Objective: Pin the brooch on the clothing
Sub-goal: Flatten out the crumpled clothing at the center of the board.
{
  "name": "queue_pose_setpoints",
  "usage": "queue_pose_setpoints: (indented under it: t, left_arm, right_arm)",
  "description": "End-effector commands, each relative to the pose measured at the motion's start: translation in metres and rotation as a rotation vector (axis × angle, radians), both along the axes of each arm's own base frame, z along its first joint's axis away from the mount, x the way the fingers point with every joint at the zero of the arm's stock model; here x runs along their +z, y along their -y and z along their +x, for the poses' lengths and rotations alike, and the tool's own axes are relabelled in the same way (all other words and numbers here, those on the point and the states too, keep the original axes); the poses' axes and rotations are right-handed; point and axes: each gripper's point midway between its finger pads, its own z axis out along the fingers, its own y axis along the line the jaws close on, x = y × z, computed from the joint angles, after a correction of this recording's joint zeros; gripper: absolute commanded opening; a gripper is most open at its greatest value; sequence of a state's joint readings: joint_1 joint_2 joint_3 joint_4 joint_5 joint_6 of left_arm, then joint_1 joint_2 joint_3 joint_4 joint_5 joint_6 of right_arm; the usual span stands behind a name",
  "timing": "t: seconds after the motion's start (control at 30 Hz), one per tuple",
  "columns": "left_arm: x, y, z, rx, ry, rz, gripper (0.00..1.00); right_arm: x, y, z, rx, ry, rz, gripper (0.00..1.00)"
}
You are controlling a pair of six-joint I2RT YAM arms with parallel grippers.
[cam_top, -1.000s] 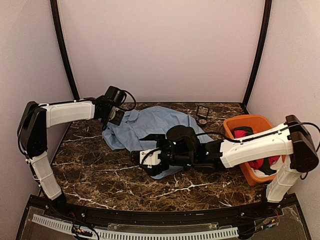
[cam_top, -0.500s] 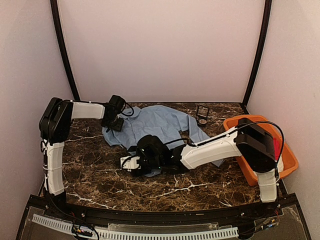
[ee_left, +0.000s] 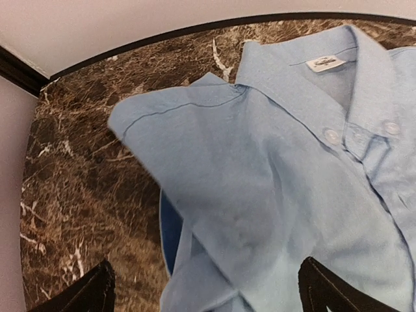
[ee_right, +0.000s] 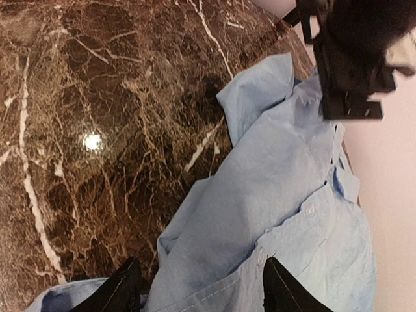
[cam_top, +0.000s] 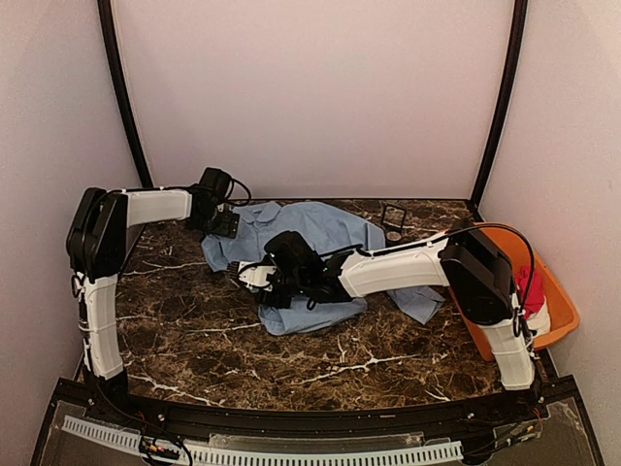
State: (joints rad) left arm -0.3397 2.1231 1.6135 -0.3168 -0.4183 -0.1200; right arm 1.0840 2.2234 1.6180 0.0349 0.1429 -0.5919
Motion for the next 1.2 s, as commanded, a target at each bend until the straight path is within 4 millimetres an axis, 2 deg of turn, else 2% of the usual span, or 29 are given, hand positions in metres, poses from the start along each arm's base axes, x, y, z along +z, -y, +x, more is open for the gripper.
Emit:
queue_pose_setpoints:
  t: [0.0,0.03,0.07,0.1,0.17,0.27,0.43,0.6,0.73,0.83,0.97,1.17]
  left_arm:
    - [0.068,0.009,-0.045,-0.003,0.109,-0.205,0.99]
    - [0.089,0.016,-0.056,-0.033,0.146,-0.254,0.98]
    - [0.077,0.026,-0.074,-0.058,0.121,-0.259,0.97]
    - [0.090,0.030,-0.086,-0.076,0.145,-0.271,0.94]
    - [0.083,0.051,-0.115,-0.135,0.114,-0.289,0.87]
    - [0.065,0.070,-0.149,-0.175,0.047,-0.392,0.78]
    - [0.038,0.096,-0.179,-0.182,-0.052,-0.548,0.68]
    - [0.019,0.098,-0.190,-0.150,-0.104,-0.587,0.56]
    - [0.002,0.096,-0.194,-0.126,-0.137,-0.584,0.53]
    - [-0.014,0.101,-0.199,-0.128,-0.192,-0.597,0.45]
    - [-0.032,0.099,-0.203,-0.113,-0.235,-0.561,0.44]
    - [-0.049,0.096,-0.195,-0.092,-0.246,-0.505,0.44]
  right_arm:
    - [0.019,0.025,-0.003,-0.086,-0.076,0.032,0.62]
    - [0.027,0.031,-0.006,-0.100,-0.086,0.052,0.62]
    - [0.039,0.037,-0.007,-0.116,-0.091,0.075,0.62]
    - [0.050,0.044,-0.008,-0.129,-0.095,0.097,0.62]
    - [0.064,0.059,-0.010,-0.157,-0.102,0.125,0.63]
    - [0.094,0.076,-0.013,-0.186,-0.094,0.178,0.66]
    - [0.149,0.104,-0.022,-0.237,-0.069,0.295,0.70]
    - [0.179,0.126,-0.031,-0.248,-0.045,0.374,0.72]
    - [0.178,0.134,-0.032,-0.261,-0.031,0.375,0.73]
    - [0.170,0.134,-0.032,-0.265,-0.038,0.363,0.73]
    - [0.168,0.133,-0.033,-0.257,-0.045,0.369,0.74]
    - [0.170,0.131,-0.033,-0.255,-0.042,0.376,0.75]
